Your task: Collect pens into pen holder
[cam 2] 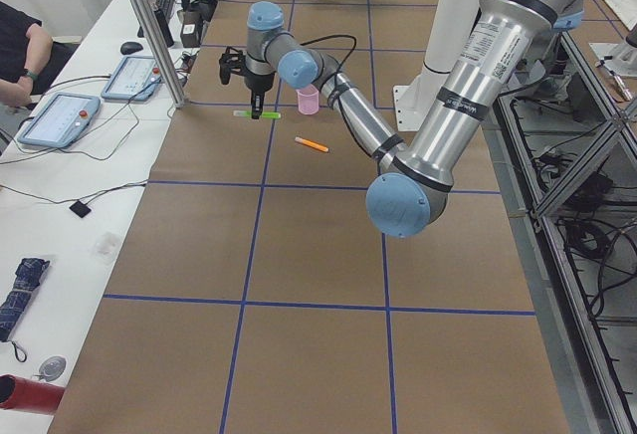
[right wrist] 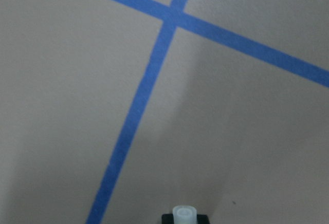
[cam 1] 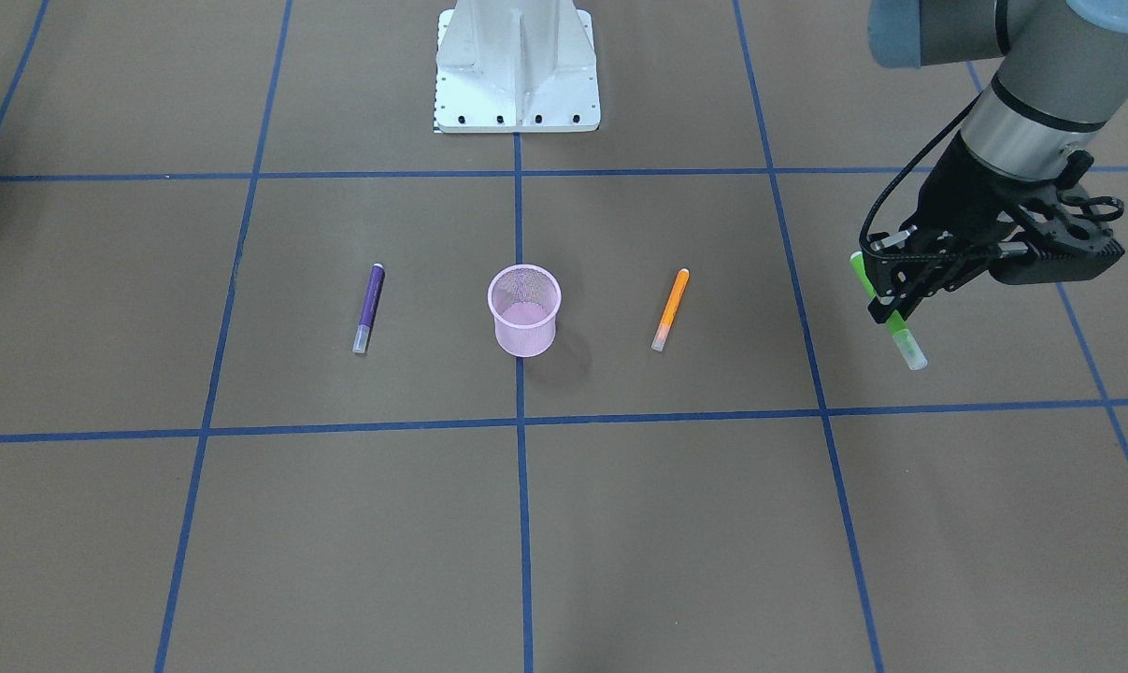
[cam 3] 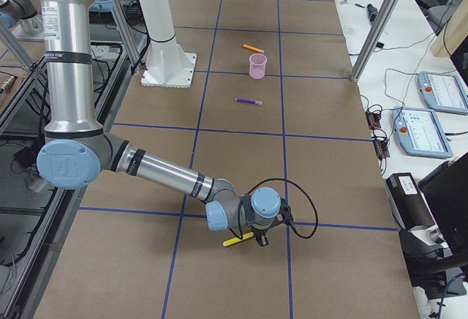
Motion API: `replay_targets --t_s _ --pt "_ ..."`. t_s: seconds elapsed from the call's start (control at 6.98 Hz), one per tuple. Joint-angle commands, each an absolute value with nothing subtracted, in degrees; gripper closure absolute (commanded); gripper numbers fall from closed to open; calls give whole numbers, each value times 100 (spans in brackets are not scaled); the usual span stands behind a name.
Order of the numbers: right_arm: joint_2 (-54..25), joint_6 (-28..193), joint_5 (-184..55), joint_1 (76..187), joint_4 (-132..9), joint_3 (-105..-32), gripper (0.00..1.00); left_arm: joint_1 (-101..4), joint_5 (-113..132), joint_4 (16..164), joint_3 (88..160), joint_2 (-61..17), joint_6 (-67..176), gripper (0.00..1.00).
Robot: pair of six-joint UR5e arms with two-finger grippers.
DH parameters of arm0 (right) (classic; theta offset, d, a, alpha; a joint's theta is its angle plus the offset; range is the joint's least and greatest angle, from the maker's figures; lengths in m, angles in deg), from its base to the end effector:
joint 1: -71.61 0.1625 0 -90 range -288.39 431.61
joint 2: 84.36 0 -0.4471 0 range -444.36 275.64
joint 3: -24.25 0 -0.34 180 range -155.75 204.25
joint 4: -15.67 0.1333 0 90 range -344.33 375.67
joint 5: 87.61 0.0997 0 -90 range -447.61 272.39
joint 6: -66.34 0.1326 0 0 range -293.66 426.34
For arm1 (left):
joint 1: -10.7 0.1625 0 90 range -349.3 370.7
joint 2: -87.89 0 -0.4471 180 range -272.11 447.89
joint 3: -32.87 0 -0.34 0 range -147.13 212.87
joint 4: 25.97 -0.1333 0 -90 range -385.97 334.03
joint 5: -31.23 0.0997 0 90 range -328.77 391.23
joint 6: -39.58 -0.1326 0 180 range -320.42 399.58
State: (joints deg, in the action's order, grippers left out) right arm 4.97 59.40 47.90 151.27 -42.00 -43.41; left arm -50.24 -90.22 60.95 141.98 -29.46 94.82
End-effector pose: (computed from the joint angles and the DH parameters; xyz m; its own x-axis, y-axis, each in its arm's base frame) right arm -0.0402 -0.4362 0.8080 0.6395 -0.3705 0.6736 0.2555 0.9288 0.2683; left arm 0.2304 -0.5467 0.3269 0.6159 -0.1071 -0.7805 0.2683 0.9600 0.0800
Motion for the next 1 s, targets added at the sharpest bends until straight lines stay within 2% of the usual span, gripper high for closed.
replay_targets --t_s 0.0,0.86 --pt "319 6184 4835 15360 -4190 -4535 100 -4759 -8421 6087 14247 -3250 10203 100" --pt "-262 8195 4590 15625 -4137 -5080 100 -2239 -5312 6157 14327 -4120 12876 100"
